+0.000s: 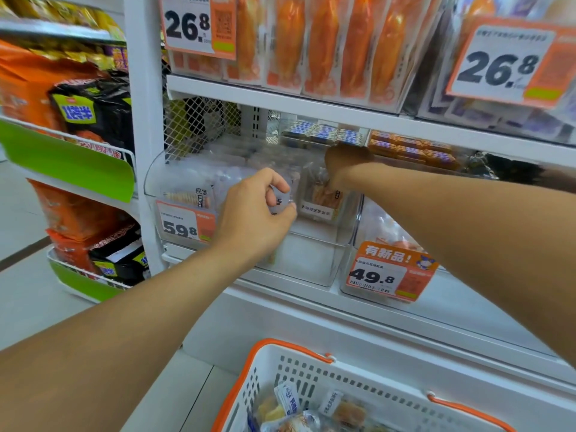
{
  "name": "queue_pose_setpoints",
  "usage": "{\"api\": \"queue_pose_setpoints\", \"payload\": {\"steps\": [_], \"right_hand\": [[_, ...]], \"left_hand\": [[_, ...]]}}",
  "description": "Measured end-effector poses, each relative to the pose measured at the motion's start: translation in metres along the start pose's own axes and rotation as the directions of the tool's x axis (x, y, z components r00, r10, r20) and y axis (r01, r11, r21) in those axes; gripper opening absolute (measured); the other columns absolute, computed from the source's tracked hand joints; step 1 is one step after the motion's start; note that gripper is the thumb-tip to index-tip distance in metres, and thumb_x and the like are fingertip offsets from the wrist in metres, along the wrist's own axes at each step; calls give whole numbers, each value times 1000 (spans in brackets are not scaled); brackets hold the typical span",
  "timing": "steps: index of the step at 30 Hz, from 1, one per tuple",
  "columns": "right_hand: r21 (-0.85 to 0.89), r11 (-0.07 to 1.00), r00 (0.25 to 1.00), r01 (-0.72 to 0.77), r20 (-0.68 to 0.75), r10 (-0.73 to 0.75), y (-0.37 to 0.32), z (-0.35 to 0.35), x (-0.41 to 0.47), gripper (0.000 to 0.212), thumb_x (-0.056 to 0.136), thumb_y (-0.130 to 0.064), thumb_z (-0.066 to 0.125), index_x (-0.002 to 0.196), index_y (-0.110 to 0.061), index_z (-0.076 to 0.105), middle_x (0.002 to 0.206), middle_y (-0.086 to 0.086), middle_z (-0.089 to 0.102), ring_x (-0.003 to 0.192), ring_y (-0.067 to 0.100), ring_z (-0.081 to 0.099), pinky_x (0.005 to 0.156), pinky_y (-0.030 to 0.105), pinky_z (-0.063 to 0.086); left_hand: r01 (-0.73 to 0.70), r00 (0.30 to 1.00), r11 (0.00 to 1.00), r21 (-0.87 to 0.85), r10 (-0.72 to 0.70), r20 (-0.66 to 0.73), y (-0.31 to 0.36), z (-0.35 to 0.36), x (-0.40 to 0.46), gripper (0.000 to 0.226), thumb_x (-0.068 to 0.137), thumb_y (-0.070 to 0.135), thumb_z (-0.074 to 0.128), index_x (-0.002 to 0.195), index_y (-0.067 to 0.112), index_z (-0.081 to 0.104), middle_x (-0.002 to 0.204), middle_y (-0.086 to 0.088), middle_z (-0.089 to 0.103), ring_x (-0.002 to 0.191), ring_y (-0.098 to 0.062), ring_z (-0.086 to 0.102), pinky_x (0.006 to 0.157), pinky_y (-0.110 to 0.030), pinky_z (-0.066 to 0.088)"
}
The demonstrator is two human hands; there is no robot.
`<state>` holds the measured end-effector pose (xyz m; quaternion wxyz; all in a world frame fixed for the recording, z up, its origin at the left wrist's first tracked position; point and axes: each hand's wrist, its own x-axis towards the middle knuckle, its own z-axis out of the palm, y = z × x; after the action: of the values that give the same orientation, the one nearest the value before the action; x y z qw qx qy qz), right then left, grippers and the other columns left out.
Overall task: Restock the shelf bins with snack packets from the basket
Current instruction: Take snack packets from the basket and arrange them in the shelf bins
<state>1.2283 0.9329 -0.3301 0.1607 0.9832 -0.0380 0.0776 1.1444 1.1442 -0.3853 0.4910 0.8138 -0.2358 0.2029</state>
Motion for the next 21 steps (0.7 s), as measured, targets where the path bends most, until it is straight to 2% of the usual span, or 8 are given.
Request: {"api": "queue_pose_setpoints", "payload": {"steps": [5, 9, 11, 13, 16, 17, 19, 21], "right_hand": [[62, 998, 997, -17, -72, 21, 1, -18, -16, 17, 84, -14, 69, 97, -8, 59, 91, 12, 61, 79, 30, 58, 71, 37, 51], [233, 969, 935, 81, -356, 7, 2, -41, -88, 34, 87, -39, 66, 108, -12, 65, 106, 10, 67, 96, 34, 62, 80, 44, 54], [359, 922, 866, 145, -496, 57, -6, -39, -148, 24, 88, -39, 62, 97, -18, 68, 93, 1, 69, 88, 24, 64, 76, 40, 53], [527, 832, 846, 172, -512, 149, -22, -7, -203, 20, 87, -37, 61, 78, -20, 65, 71, -8, 63, 70, 14, 60, 66, 33, 49], [690, 724, 1000, 11, 13, -27, -55, 89, -272, 34, 86, -45, 68, 67, -17, 62, 62, -4, 61, 61, 17, 58, 62, 36, 50], [693, 716, 955, -81, 259, -143, -69, 123, -292, 44, 85, -52, 70, 67, -12, 65, 61, 1, 62, 59, 20, 59, 62, 36, 51], [645, 743, 774, -179, 559, -298, -96, 177, -327, 60, 82, -62, 69, 68, -3, 67, 60, 8, 60, 56, 23, 57, 60, 35, 48], [571, 804, 659, -167, 671, -339, -116, 205, -355, 59, 80, -62, 71, 89, -4, 71, 82, 9, 69, 74, 24, 65, 71, 37, 55]], "left_hand": [[-142, 988, 989, 25, 141, 56, 12, 0, -3, 17, 79, 23, 75, 79, 24, 58, 58, 9, 40, 54, -8, 40, 53, -26, 36], [-269, 920, 962, 51, 241, 310, 16, 3, -10, 18, 77, 24, 76, 70, 24, 59, 47, 8, 40, 48, -8, 42, 52, -28, 37], [-315, 816, 938, 147, 189, 546, 23, 5, -17, 15, 76, 28, 75, 71, 23, 62, 50, 7, 46, 50, -6, 47, 53, -26, 35], [-357, 590, 886, 295, -31, 807, 27, 13, -28, 14, 78, 35, 75, 81, 25, 67, 62, 7, 59, 58, -5, 55, 61, -28, 46], [-396, 125, 802, 448, -436, 891, 24, 35, -60, 26, 83, 42, 73, 103, 28, 63, 85, 2, 69, 76, -13, 66, 75, -36, 55], [-412, 12, 774, 480, -522, 853, 22, 42, -69, 32, 85, 43, 72, 111, 27, 61, 90, 0, 69, 79, -13, 67, 72, -33, 54], [-424, -58, 752, 504, -578, 814, 21, 51, -81, 37, 87, 44, 69, 118, 26, 57, 90, 1, 67, 83, -14, 66, 72, -32, 53], [-443, -20, 763, 470, -532, 846, 25, 55, -83, 35, 87, 45, 68, 115, 29, 56, 85, 5, 65, 86, -14, 64, 87, -39, 54]]}}
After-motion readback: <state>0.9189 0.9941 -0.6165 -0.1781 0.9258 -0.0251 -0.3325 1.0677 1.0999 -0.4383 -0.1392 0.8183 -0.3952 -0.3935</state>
